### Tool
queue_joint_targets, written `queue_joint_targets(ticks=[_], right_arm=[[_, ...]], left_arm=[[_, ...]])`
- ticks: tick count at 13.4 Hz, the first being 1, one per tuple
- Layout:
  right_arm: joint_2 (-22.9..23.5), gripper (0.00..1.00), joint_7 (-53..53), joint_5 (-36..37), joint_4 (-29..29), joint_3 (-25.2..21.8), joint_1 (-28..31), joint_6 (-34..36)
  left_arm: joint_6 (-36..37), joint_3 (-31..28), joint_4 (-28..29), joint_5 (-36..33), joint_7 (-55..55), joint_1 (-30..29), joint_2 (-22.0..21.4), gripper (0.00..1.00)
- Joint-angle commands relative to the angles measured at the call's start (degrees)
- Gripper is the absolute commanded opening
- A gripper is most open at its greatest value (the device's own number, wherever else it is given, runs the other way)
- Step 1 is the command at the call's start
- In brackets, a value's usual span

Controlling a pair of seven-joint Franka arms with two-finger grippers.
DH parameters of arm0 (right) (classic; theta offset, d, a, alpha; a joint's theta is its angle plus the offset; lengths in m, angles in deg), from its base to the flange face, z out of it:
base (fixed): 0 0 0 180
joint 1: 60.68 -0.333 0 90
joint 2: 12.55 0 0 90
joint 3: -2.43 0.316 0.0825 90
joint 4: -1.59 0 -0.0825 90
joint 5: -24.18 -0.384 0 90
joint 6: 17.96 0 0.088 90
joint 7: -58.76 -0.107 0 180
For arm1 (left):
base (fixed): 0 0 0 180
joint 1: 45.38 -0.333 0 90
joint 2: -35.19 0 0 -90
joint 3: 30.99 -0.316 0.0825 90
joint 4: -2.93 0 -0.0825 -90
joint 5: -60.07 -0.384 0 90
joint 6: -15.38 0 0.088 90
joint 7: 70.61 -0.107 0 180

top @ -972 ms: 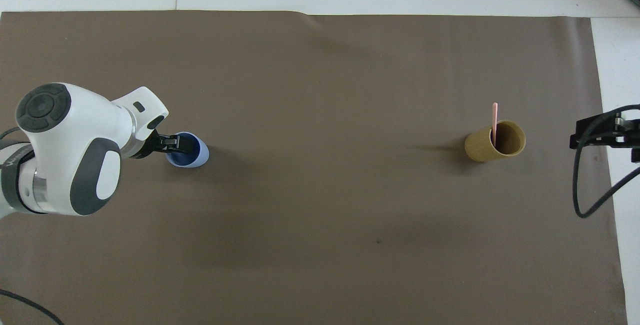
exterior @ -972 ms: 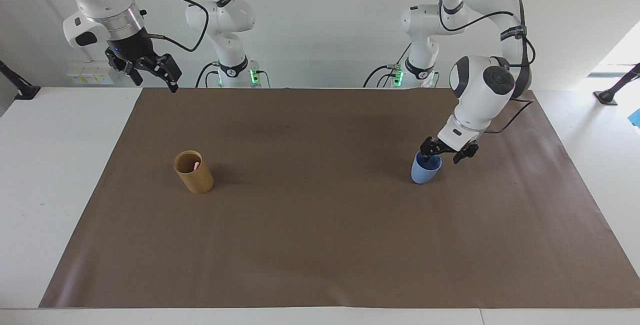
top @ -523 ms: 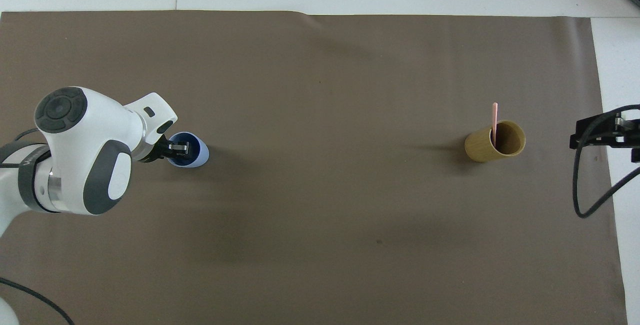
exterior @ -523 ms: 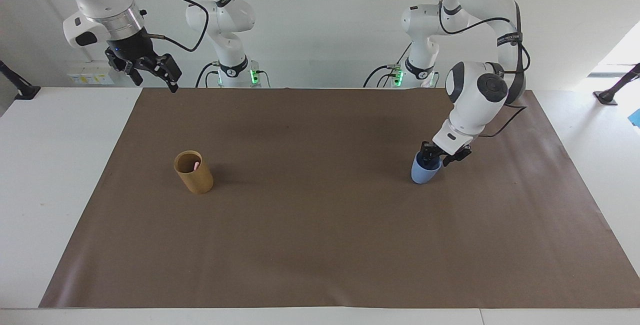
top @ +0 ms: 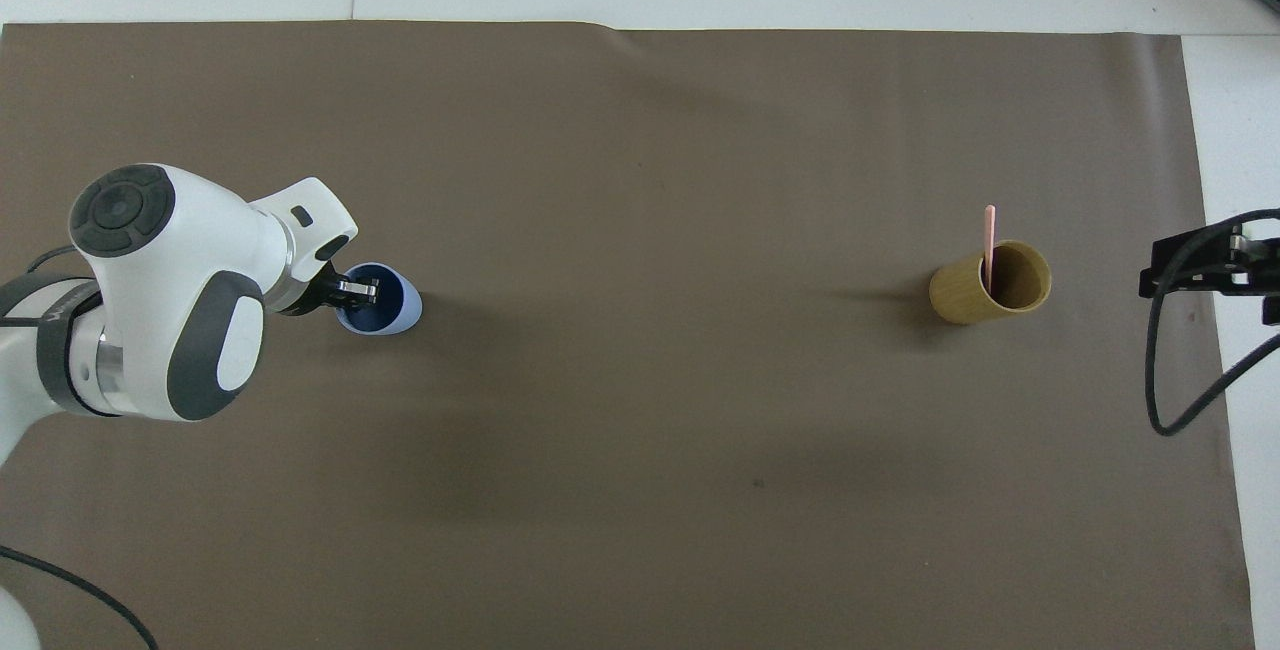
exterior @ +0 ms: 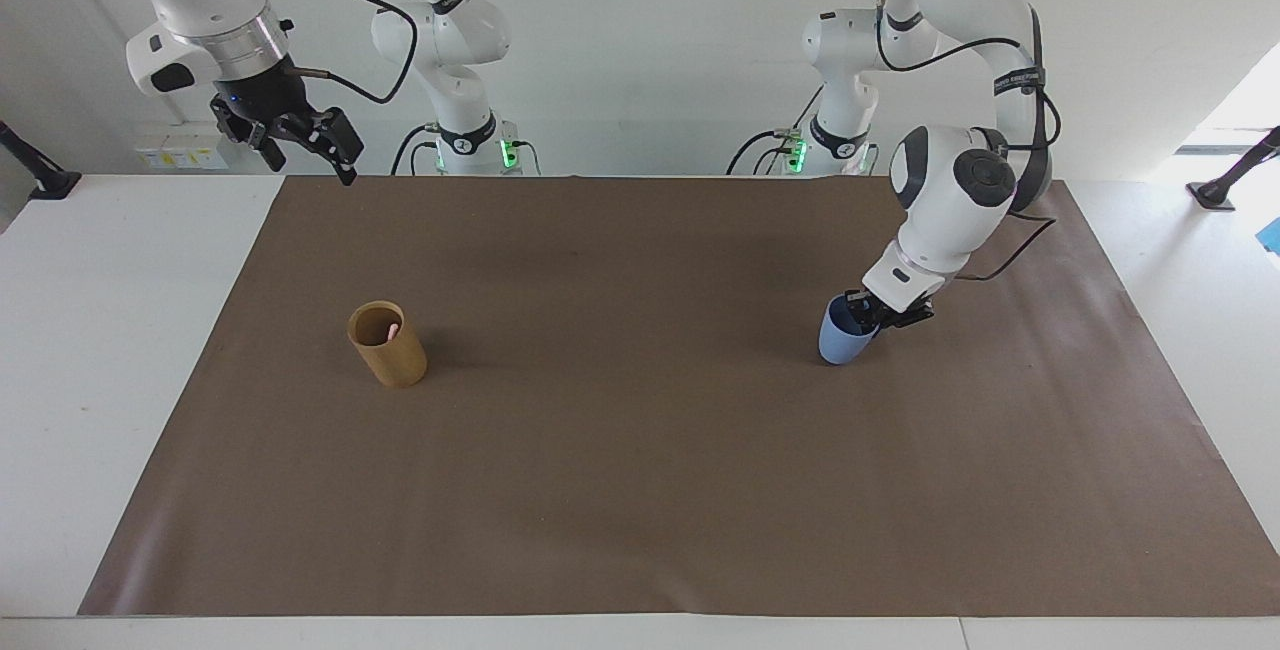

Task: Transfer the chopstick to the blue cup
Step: 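Slide the blue cup toward the table center and release it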

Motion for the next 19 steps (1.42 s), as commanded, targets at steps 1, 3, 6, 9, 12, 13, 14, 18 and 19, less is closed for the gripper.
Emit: queue_joint_targets(ticks=[1,3,6,9,12,13,14,18,19], right_arm=[[-0.4,1.0,1.1,-0.3,-0.2,0.2,0.3,-0.3],[-0.4,1.0,1.1,-0.3,-0.3,0.2,0.3,-0.3],[-0.4,1.0,1.1,-0.3,-0.2,0.2,0.3,-0.3],[-0.4,1.0,1.1,-0.3,-0.2,0.2,0.3,-0.3],[-0.4,1.0,1.1,-0.3,-0.2,0.2,0.3,-0.3],[-0.4,1.0,1.1,-0.3,-0.2,0.2,0.3,-0.3],[-0.4,1.0,1.1,-0.3,-0.2,0.2,0.3,-0.3],[-0.4,1.0,1.0,-0.3,-0.2,0.1,0.5,-0.1],[-0.4,1.0,1.1,-0.3,-0.3,-0.3,0.9,0.0]], left_arm=[[5.3,-1.1,-4.7,0.1,-0.6,1.2,0.2,0.0],[7.2,-1.0,-6.7,-0.3,-0.4,1.9,0.1,0.0],[11.6,-0.8,-10.9,-0.3,-0.3,2.0,-0.6,0.0],[13.6,-0.6,-16.1,-0.3,7.1,6.1,0.4,0.0],[12.5,-0.6,-16.4,-0.4,12.2,11.7,0.4,0.0],[12.2,-0.6,-16.4,-0.3,14.2,13.7,0.5,0.0],[11.1,-0.6,-16.9,-0.2,17.5,16.3,2.5,0.0],[10.3,-0.6,-26.0,0.2,26.4,22.5,10.9,0.0],[8.7,-0.6,-25.9,0.2,28.0,24.1,11.7,0.0]])
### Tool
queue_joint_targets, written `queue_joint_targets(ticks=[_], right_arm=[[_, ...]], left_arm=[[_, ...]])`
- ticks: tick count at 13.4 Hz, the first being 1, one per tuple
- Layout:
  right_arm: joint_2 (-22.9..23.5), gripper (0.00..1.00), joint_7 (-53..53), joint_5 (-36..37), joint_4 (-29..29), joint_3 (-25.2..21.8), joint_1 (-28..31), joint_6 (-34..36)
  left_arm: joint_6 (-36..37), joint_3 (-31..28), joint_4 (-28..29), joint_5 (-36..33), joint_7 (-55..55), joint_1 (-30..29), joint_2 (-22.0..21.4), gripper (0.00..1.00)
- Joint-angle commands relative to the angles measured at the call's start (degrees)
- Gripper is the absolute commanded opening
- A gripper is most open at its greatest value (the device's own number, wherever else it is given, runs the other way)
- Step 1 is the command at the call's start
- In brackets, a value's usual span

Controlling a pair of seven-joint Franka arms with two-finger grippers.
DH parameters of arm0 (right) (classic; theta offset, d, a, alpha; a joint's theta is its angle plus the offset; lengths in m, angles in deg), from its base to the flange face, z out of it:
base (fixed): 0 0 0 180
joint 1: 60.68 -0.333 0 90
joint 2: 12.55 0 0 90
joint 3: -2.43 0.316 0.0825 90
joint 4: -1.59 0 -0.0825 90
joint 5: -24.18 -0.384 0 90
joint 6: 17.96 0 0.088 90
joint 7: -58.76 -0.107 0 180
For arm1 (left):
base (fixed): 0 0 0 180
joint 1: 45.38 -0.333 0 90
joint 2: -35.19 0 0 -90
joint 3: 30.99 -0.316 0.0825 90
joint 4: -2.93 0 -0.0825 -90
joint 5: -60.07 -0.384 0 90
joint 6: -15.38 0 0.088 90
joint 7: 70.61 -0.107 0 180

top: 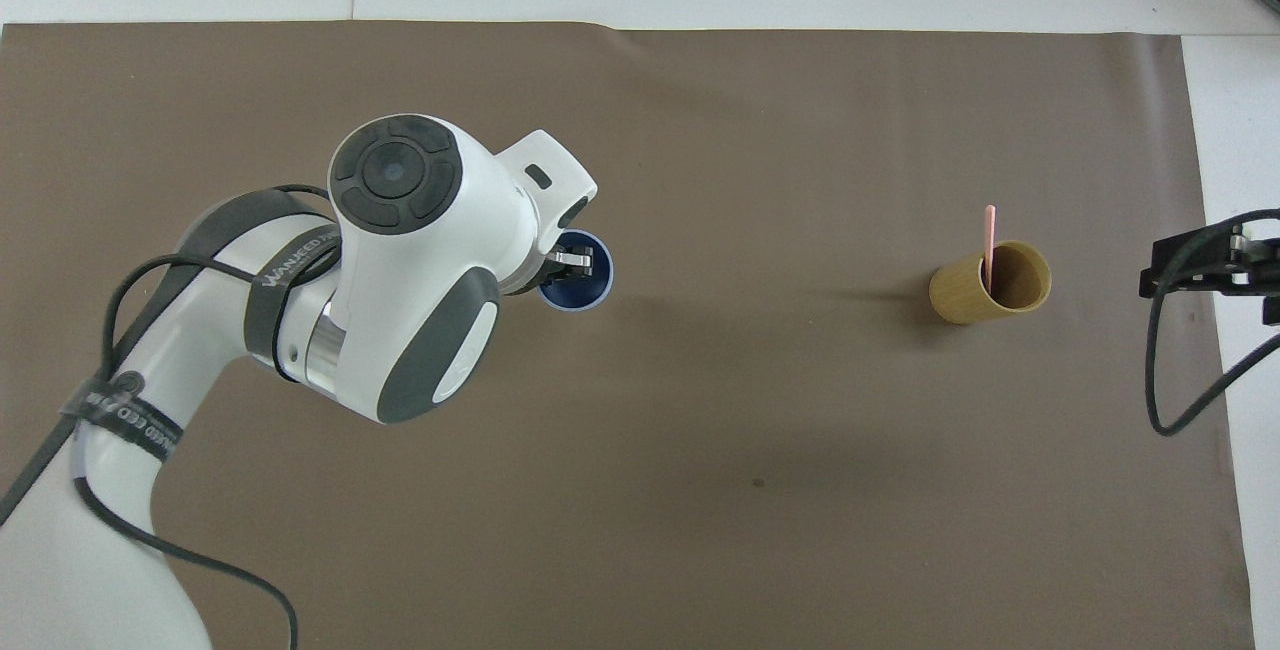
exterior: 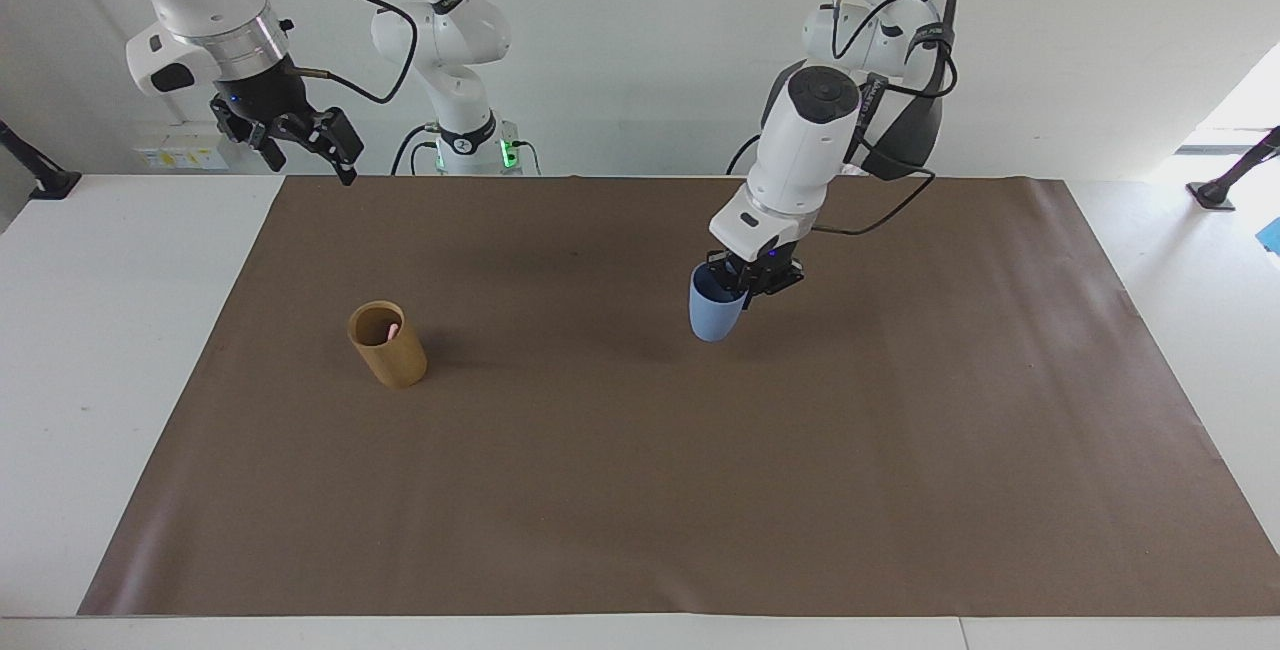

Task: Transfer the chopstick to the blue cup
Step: 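Slide the blue cup toward the table center and release it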

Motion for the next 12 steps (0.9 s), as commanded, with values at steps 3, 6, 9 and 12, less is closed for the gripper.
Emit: queue_joint_targets(ticks=[3,6,9,12], right_arm=[[-0.3,1.0,1.4,-0.4,-0.2,-0.4,1.6,-0.4],[0.4,1.0,5.0,0.7,0.4,-0.3,1.7,-1.8],[0.7,1.0,5.5,2.5,0.9,0.2,1.0,-1.9],[1.3,1.0,5.7,2.5,1.6,0.4,0.1,-2.2]], left_arm=[[-5.6,-0.7,-3.0,1.0,3.5,4.4,4.6,0.0],[-5.7,-0.7,-2.0,1.7,3.0,6.0,6.0,0.0],[-6.8,-0.7,-1.5,1.7,3.5,7.3,7.1,0.0],[-6.7,-0.7,-1.4,1.8,3.5,8.2,7.7,0.0]])
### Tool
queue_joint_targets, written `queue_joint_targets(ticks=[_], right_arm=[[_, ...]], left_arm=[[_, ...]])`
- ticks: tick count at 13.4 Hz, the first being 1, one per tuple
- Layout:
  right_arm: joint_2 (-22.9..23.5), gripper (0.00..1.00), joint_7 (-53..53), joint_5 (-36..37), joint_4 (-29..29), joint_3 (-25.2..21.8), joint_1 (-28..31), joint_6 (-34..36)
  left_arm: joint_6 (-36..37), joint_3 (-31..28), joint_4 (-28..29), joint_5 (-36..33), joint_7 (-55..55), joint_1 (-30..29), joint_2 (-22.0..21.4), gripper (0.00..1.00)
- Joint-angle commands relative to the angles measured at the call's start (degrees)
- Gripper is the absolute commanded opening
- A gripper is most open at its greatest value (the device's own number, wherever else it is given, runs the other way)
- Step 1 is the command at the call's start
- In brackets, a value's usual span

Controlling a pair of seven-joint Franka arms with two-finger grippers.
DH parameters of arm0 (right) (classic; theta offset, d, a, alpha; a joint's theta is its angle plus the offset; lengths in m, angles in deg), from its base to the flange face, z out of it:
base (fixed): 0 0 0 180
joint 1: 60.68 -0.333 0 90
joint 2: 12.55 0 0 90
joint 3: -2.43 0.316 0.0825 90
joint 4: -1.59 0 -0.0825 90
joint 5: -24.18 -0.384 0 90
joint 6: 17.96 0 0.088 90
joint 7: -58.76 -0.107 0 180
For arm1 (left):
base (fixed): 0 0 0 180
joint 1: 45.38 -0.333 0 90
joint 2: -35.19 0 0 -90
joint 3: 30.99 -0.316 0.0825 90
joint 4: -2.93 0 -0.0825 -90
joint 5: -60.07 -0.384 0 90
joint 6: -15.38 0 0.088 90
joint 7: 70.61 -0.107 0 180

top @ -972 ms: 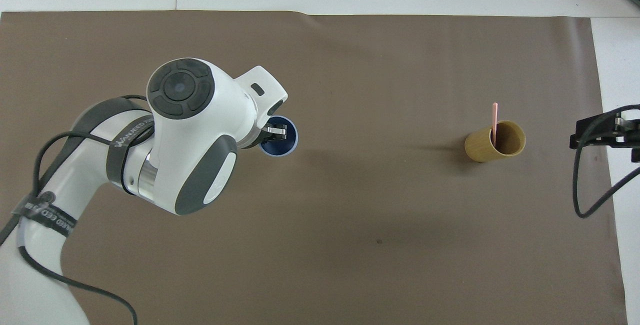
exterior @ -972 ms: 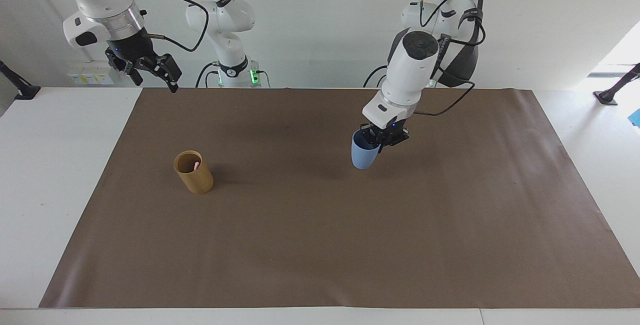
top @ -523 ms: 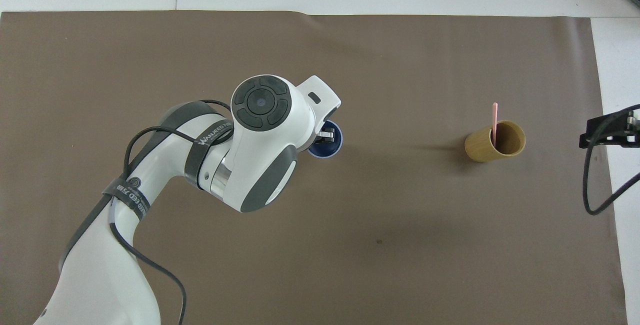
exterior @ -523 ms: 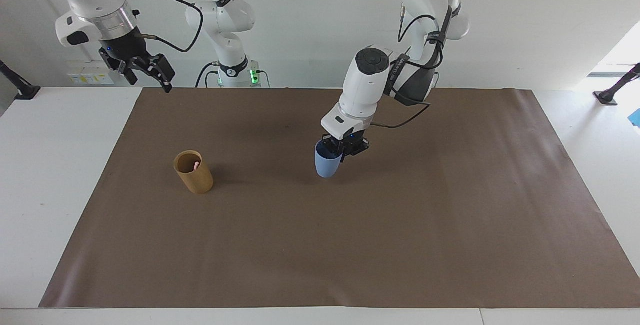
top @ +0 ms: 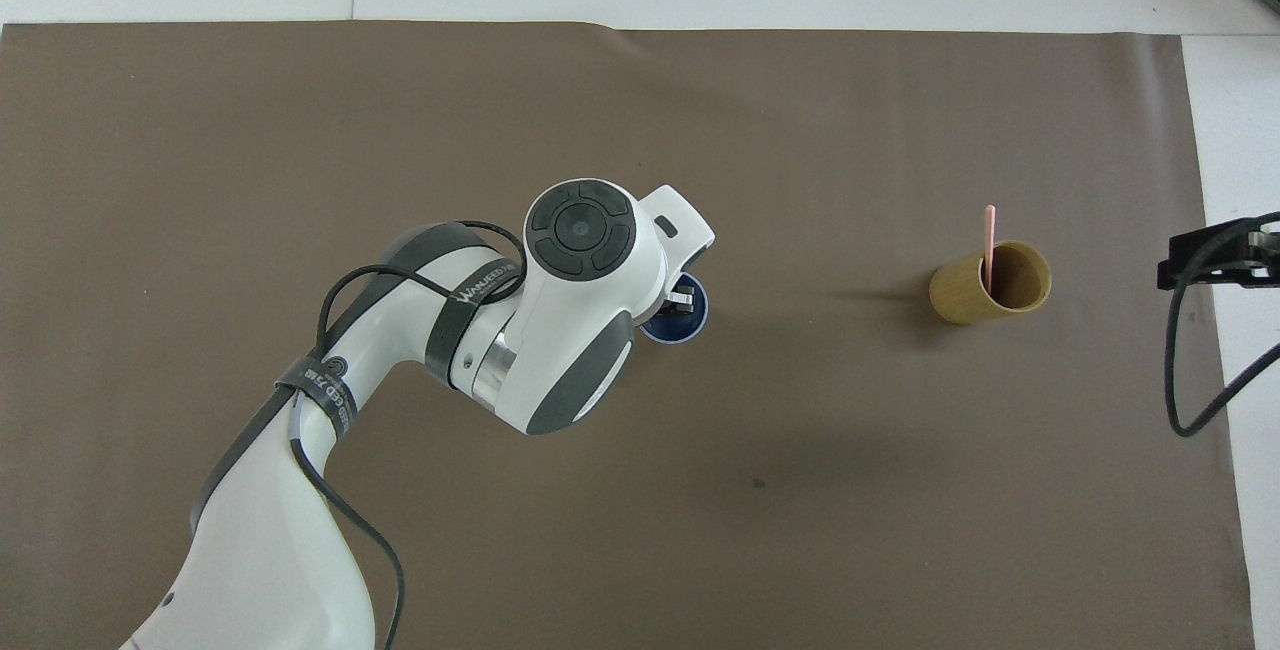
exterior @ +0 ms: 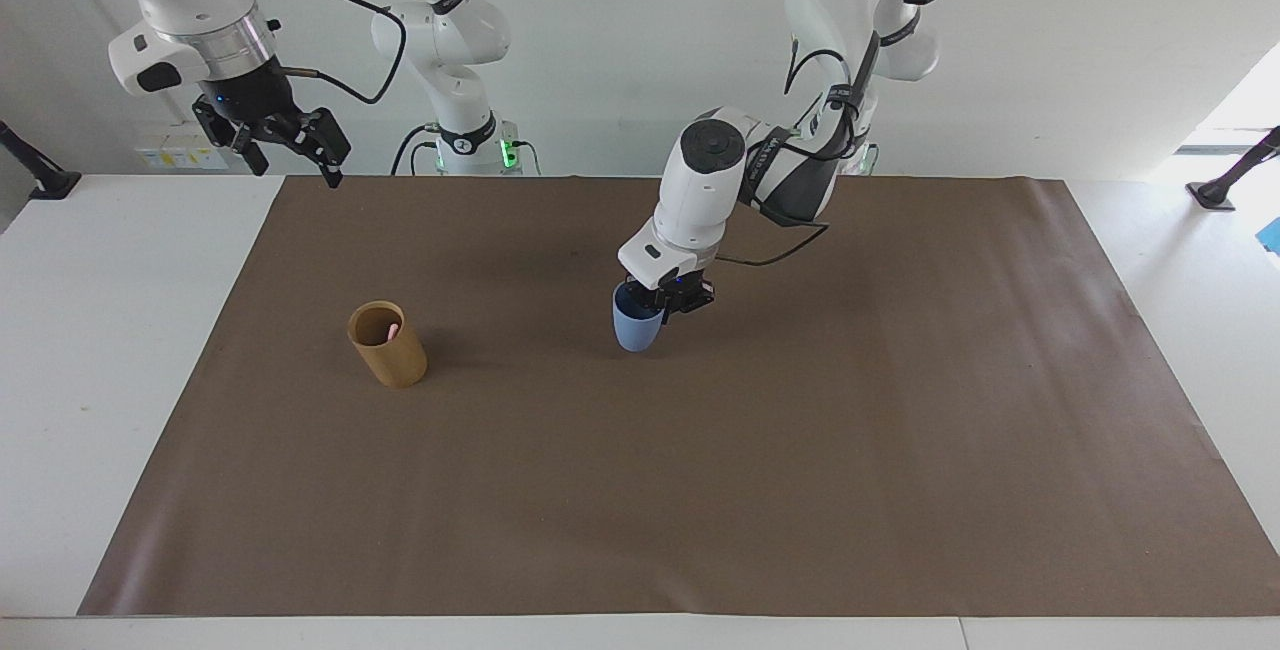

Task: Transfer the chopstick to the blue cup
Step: 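Slide the blue cup toward the table center and release it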

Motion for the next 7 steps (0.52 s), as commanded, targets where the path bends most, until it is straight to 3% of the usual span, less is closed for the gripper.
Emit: queue_joint_targets(ticks=[1,6,7], right_arm=[[1.2,1.0,1.3,1.0,1.3,0.4,-0.5,-0.7],[1.5,1.0,2.4,0.9,1.2,1.1,-0.9,-2.3],[1.5,1.0,2.5,0.6,0.9,1.1,-0.9,-3.6]], left_arm=[[-1.2,-1.1,0.3,0.8,0.4,1.5,0.5,0.0],[-2.2,-1.1,0.1,0.9,1.8,1.8,3.0,0.0],[-2.5,-1.1,0.1,0.9,2.1,1.8,3.0,0.07]])
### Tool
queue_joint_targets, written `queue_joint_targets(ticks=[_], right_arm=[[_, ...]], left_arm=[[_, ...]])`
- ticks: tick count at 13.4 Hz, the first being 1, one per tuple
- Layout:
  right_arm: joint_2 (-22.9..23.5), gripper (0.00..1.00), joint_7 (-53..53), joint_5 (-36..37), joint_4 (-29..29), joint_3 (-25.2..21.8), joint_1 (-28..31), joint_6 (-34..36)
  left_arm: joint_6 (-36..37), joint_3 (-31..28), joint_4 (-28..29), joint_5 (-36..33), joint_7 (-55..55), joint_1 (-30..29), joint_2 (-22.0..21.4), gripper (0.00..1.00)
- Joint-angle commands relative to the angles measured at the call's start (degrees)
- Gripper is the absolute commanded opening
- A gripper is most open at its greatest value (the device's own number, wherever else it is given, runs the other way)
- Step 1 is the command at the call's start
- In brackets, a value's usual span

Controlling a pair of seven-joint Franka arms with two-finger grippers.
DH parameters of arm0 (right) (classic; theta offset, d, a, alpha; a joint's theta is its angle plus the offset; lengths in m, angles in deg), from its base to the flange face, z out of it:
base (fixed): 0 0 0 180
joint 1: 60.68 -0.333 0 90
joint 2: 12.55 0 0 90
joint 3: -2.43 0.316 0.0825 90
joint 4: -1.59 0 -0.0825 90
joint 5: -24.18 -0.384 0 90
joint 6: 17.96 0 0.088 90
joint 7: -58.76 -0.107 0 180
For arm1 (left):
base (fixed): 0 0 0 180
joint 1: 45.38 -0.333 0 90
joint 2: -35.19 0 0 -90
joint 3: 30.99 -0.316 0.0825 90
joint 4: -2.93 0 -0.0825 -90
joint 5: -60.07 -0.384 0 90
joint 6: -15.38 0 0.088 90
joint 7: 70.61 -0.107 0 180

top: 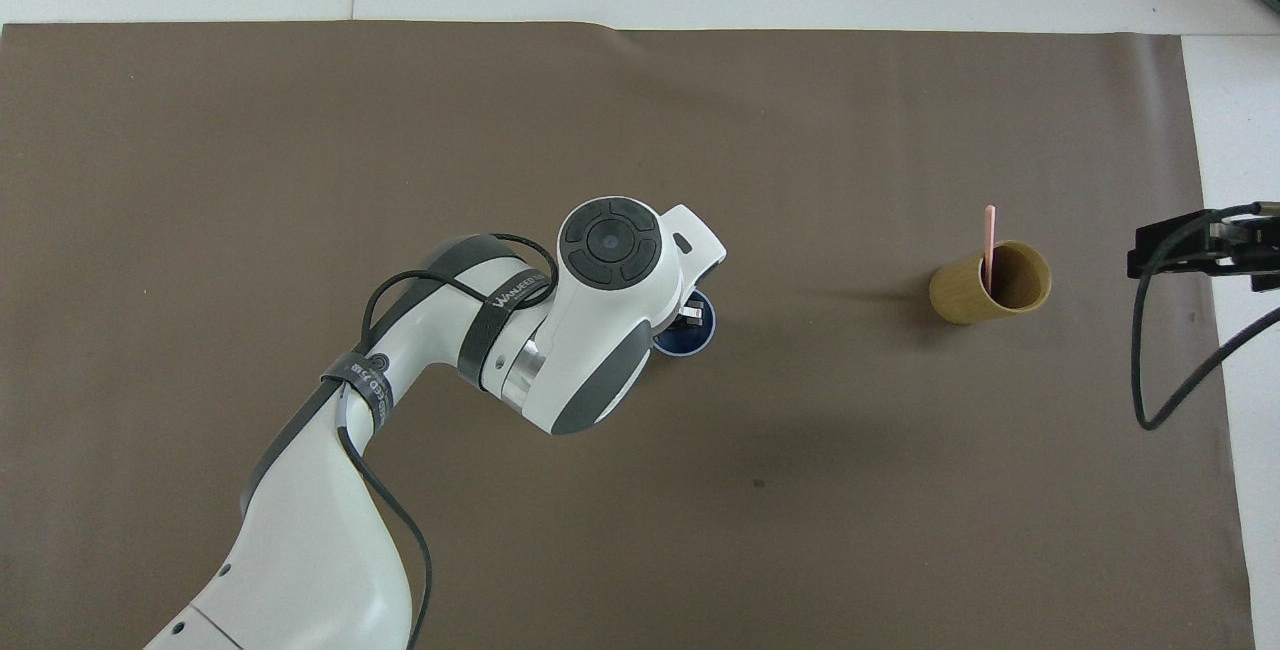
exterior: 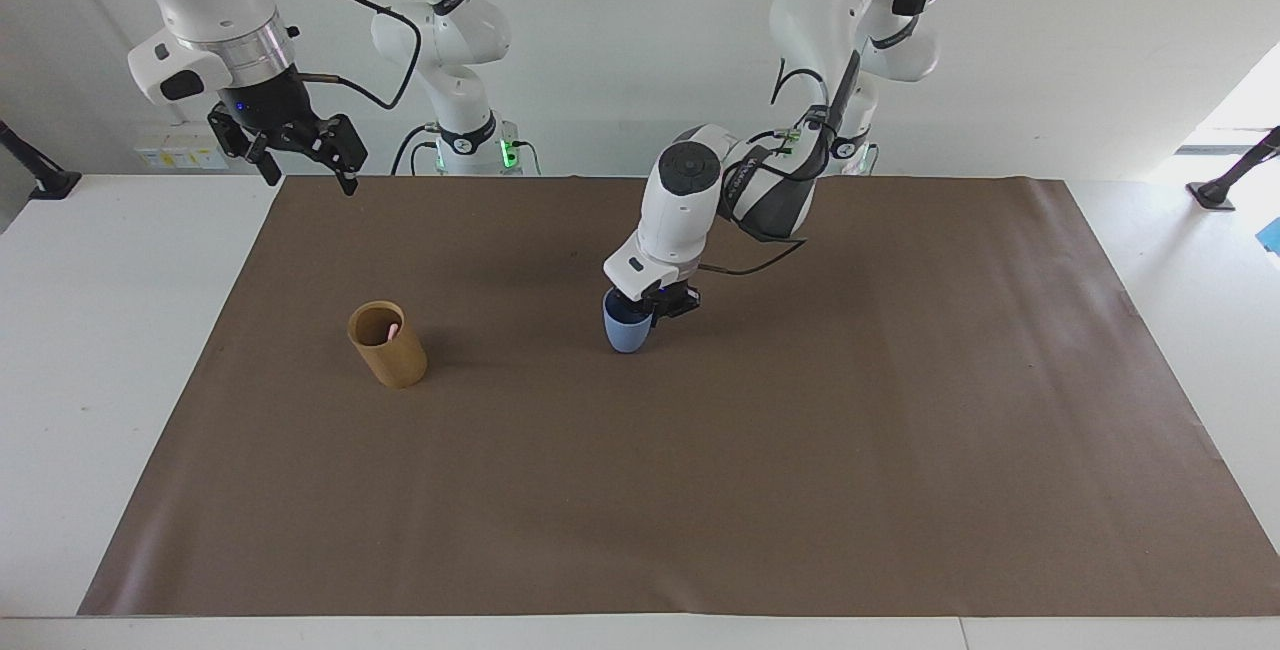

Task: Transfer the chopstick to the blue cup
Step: 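Slide the blue cup toward the table center and release it, then retract the left gripper while the right gripper reaches the tan cup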

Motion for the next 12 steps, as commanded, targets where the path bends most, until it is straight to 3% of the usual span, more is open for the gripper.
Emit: queue_joint_targets(ticks=[1,2,5,9,12], right_arm=[[0.6,1.0,1.7,0.6,0.7,0.3,0.3,-1.8],[0.6,1.0,1.7,0.5,0.6,0.3,0.2,-1.9],[0.4,1.0,1.9,0.7,0.2,0.2,0.2,-1.8],[0.5,1.0,5.7,1.5,0.0,0.5,0.0,-1.9],[3.7,1.0,5.7,1.7,0.4,0.6,-1.3,-3.4]], left_arm=[[-1.3,-0.9,-0.2,0.9,0.9,0.6,-0.1,0.54],[-1.4,-0.9,-0.2,0.8,0.9,0.5,-0.1,1.0],[0.5,-1.3,-0.5,0.8,0.8,-0.2,-1.7,1.0],[9.1,-1.6,-0.7,0.0,0.0,-4.0,-8.5,1.0],[13.0,-1.6,-0.5,-0.1,-1.7,-8.8,-13.4,1.0]])
